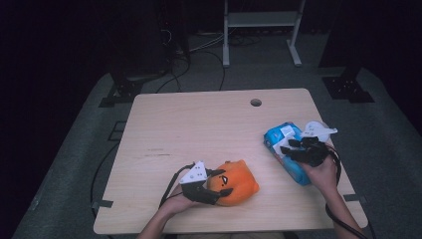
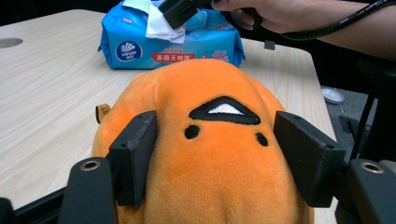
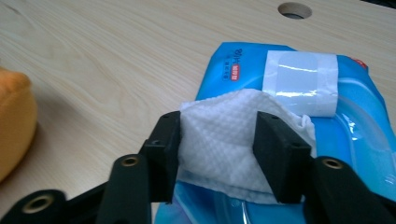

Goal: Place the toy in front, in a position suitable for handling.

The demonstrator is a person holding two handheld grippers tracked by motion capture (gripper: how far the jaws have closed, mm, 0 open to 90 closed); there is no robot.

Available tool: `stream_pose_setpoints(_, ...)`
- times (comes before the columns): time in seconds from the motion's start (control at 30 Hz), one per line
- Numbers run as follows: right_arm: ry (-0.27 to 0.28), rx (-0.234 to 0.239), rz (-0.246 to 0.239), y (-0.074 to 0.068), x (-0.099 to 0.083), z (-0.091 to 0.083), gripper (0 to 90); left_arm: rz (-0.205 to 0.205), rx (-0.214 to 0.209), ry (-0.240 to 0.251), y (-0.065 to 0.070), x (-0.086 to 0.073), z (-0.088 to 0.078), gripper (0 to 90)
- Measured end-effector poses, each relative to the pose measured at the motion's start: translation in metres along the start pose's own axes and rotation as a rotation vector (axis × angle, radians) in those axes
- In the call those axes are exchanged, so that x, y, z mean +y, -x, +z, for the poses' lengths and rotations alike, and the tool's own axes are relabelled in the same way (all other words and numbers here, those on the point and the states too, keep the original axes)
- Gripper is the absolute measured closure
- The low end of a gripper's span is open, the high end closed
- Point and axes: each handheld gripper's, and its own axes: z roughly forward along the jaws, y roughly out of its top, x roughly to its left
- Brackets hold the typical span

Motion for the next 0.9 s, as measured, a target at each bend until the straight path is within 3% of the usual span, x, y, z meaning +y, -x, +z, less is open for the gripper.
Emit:
stream_pose_setpoints(0.03,-0.013,-0.034,-0.023,-0.003,-0.001,0.003,57.5,0.003,0.002,0.000,0.001,0.000,0.000,32.2)
stream_pose_setpoints(0.1,-0.014,-0.044,-0.028,-0.004,-0.002,0.003,58.7,0.006,0.003,-0.001,0.001,0.000,0.000,32.0)
stream_pose_setpoints(0.33,-0.021,-0.090,-0.007,-0.002,-0.001,0.001,76.6,0.012,0.003,-0.003,0.002,-0.001,0.000,31.3)
stream_pose_setpoints(0.57,-0.009,-0.078,0.022,0.001,0.001,-0.003,81.7,0.010,0.000,0.000,0.001,-0.001,-0.001,30.6)
stream_pose_setpoints(0.9,0.099,0.010,0.091,0.006,0.009,-0.033,84.0,0.013,0.002,-0.002,0.002,-0.001,0.000,29.5)
